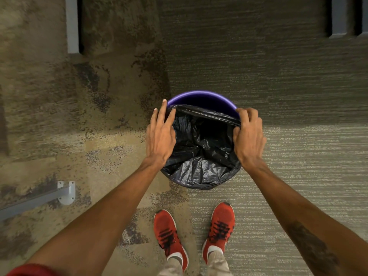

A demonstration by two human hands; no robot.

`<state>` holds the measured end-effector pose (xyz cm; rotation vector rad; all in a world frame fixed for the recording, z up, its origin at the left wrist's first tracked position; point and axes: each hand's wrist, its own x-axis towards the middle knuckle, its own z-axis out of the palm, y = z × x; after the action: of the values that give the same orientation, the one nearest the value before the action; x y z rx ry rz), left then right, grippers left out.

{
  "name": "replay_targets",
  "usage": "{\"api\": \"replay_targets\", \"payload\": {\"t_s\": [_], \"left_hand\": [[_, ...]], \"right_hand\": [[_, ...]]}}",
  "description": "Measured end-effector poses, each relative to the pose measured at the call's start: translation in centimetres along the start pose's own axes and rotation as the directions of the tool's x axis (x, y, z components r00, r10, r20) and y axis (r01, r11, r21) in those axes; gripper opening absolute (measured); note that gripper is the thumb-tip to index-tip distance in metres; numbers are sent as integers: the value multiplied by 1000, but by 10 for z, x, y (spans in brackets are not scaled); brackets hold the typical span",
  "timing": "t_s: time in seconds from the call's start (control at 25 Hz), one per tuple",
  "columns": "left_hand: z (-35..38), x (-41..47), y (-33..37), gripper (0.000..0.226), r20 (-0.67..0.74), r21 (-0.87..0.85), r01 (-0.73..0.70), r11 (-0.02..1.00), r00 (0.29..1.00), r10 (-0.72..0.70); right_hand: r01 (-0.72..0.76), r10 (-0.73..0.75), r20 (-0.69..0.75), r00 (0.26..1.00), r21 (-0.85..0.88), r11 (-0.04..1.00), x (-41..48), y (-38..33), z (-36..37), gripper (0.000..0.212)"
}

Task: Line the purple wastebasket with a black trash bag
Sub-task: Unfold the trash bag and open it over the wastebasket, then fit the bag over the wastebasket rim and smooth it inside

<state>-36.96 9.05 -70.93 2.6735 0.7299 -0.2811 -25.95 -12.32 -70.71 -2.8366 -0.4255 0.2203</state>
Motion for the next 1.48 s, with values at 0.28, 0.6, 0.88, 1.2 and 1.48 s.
{"api": "replay_targets", "payload": {"t_s": [0.28,0.6,0.88,1.2,1.48], "left_hand": [[-7,11,2,60,-71,-111,-41,993,997,33],[-19,30,15,51,-122,-157,84,984,987,-104],[-24,43,28,50,-75,-92,116,989,990,-123],[-30,51,30,44,-41,-170,218,961,973,-228],[-35,57,29,40,-36,-175,257,951,963,-267]], "right_hand": [[16,-16,-78,997,-1,1000,7,3,2,31],[104,-102,-70,992,28,994,22,9,-5,25],[124,-124,-30,992,2,992,30,6,-3,33],[227,-228,46,973,9,974,46,14,-6,33],[220,-218,43,975,-33,975,55,13,-4,24]]}}
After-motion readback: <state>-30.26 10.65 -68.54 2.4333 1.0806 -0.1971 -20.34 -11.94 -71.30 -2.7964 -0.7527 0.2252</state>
